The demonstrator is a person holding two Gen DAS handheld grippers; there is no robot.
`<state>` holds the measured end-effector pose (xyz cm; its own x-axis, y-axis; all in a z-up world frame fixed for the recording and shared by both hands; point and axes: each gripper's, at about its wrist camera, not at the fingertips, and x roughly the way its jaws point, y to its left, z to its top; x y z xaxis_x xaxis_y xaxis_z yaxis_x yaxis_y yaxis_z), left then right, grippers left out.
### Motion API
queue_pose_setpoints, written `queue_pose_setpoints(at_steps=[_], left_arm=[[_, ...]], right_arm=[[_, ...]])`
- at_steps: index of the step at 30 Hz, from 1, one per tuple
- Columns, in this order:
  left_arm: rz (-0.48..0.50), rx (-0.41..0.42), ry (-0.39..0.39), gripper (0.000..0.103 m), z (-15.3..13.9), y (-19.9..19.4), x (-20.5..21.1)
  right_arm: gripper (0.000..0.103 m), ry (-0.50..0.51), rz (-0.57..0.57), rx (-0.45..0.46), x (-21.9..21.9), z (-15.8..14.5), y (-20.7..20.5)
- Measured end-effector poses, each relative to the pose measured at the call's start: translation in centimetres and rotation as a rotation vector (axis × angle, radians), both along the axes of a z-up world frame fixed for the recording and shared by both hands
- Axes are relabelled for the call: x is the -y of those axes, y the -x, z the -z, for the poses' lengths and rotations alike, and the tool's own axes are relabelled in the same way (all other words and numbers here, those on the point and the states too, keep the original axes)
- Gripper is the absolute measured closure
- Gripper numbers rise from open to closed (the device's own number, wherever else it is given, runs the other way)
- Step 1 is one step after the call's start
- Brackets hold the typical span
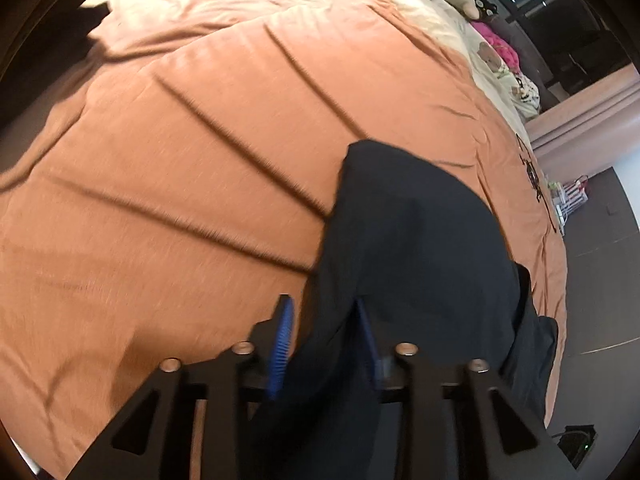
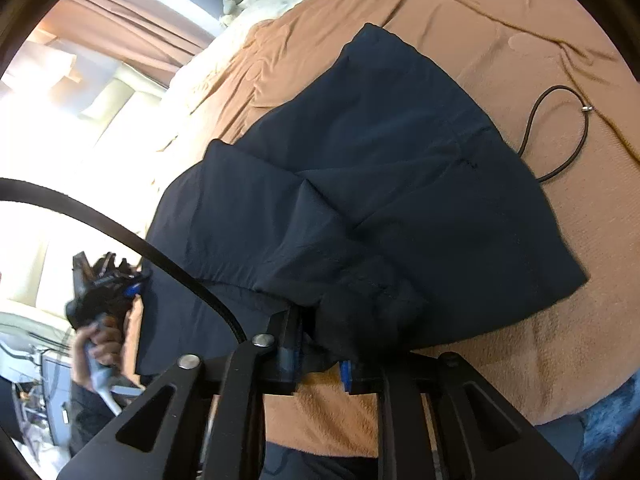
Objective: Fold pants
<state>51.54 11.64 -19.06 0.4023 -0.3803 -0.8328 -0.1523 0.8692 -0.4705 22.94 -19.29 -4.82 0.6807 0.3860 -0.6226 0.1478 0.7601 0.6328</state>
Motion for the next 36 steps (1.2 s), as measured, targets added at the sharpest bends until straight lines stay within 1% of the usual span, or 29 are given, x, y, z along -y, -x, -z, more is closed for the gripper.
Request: queue_pose_setpoints(at_steps=[1, 2, 3, 4, 6, 10, 13, 14, 16, 18, 21, 25, 30, 33, 36], left_arm=[[-0.005, -0.001, -0.001, 0.063, 0.1, 0.5, -0.1], [-0.007, -0.001, -0.005, 0.063, 0.1, 0.9, -0.1], [-0.008, 0.001, -0.008, 0.063, 0.0, 1.4, -0.2], [-0.009, 0.003, -0.010, 0.062, 0.0, 1.9, -0.3], [-0.012, 0.005, -0.012, 0.062, -0.1, 2.7, -0.6], [-0.029, 0.020, -0.023, 0.061, -0.7, 4.3, -1.0], [-0.037, 0.033, -0.030, 0.051, -1.1, 5.6, -1.2], [-0.038, 0.042, -0.035, 0.049, -1.4, 6.2, -1.2], [-0.041, 0.051, -0.043, 0.049, -1.7, 7.0, -1.1], [-0.043, 0.057, -0.044, 0.049, -2.0, 7.8, -1.0], [-0.044, 0.081, -0.028, 0.049, -2.5, 9.1, -1.0], [-0.064, 0.101, 0.002, 0.048, -2.6, 10.3, -1.4], [-0.068, 0.077, 0.011, 0.048, -1.3, 11.4, -1.3], [-0.079, 0.075, 0.000, 0.048, -0.7, 12.5, -1.5], [-0.099, 0.065, 0.009, 0.048, 0.0, 13.3, -2.2]], right_arm=[[0.076, -0.009, -0.013, 0.005, 0.7, 0.0, -0.1], [0.071, -0.010, -0.019, 0.008, 1.2, -0.1, 0.0], [0.058, -0.007, -0.025, 0.011, 1.6, -0.1, 0.0], [0.048, 0.003, -0.031, 0.017, 2.0, -0.2, 0.1], [0.043, 0.017, -0.051, 0.036, 2.5, -0.6, 0.3], [0.041, 0.040, -0.097, 0.047, 2.8, -0.8, 0.0], [0.038, 0.050, -0.122, 0.056, 3.0, -1.2, -0.3], [0.038, 0.051, -0.128, 0.061, 2.9, -1.1, -0.3], [0.037, 0.060, -0.134, 0.068, 3.2, -1.3, -0.2], [0.037, 0.067, -0.131, 0.076, 3.3, -1.5, -1.0], [0.037, 0.052, -0.115, 0.091, 4.6, -1.3, -0.7], [0.037, 0.066, -0.085, 0.101, 6.9, -1.4, -0.6], [0.037, 0.070, -0.030, 0.121, 8.7, -1.7, 0.0], [0.037, 0.062, 0.021, 0.122, 10.1, -1.5, -0.4], [0.037, 0.080, 0.042, 0.110, 11.1, -1.4, -1.5]])
